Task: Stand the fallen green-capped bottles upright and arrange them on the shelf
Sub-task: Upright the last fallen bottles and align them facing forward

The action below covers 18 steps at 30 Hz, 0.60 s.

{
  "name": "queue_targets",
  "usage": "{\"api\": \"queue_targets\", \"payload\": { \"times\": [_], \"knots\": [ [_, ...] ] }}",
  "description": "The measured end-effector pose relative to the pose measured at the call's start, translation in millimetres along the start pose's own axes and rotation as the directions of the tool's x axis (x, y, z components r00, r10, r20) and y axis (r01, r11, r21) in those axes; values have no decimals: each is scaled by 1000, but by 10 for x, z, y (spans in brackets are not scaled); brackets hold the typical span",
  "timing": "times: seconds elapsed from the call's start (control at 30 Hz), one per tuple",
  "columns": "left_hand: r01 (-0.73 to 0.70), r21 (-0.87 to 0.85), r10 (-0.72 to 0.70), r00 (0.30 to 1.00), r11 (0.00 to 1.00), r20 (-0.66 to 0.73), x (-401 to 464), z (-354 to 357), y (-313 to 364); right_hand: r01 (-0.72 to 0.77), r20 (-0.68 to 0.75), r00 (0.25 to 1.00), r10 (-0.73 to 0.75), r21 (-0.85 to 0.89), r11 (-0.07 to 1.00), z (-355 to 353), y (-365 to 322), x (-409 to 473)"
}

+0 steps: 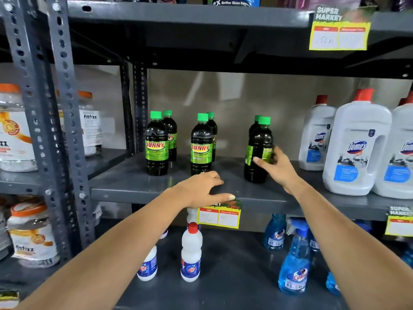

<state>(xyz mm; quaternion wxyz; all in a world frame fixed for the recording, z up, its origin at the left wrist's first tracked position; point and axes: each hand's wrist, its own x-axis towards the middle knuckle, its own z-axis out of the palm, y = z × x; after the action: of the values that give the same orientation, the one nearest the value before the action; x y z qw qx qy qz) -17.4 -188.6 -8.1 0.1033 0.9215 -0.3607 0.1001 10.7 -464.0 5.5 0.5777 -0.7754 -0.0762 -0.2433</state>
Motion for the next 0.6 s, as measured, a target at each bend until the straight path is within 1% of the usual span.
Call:
{"api": "queue_targets", "payload": {
  "times": [0.1,0.23,0.3,0.37,0.4,0.5,0.6],
  "knots": [
    [32,-46,-30,999,998,37,28,5,-15,20,11,1000,-20,4,1000,10,44,-21],
    [101,-184,-92,994,978,55,51,22,-49,-47,65,997,44,47,998,-11,97,10],
    [126,-240,-117,992,962,52,59,18,-60,-48,38,998,47,18,999,-1,88,-8],
    [133,-257,-124,991,957,52,65,15,-67,-34,-13,999,34,-43,999,2,63,-34],
    [134,-263,-125,991,955,52,69,17,-68,-31,-17,999,30,-48,998,-2,57,-34],
    [135,-268,-124,991,954,57,68,24,-72,-37,39,999,36,4,999,-12,75,-11],
    [135,-262,-124,991,955,60,71,31,-78,-18,-10,1000,18,-35,999,-5,75,-30]
  ]
}}
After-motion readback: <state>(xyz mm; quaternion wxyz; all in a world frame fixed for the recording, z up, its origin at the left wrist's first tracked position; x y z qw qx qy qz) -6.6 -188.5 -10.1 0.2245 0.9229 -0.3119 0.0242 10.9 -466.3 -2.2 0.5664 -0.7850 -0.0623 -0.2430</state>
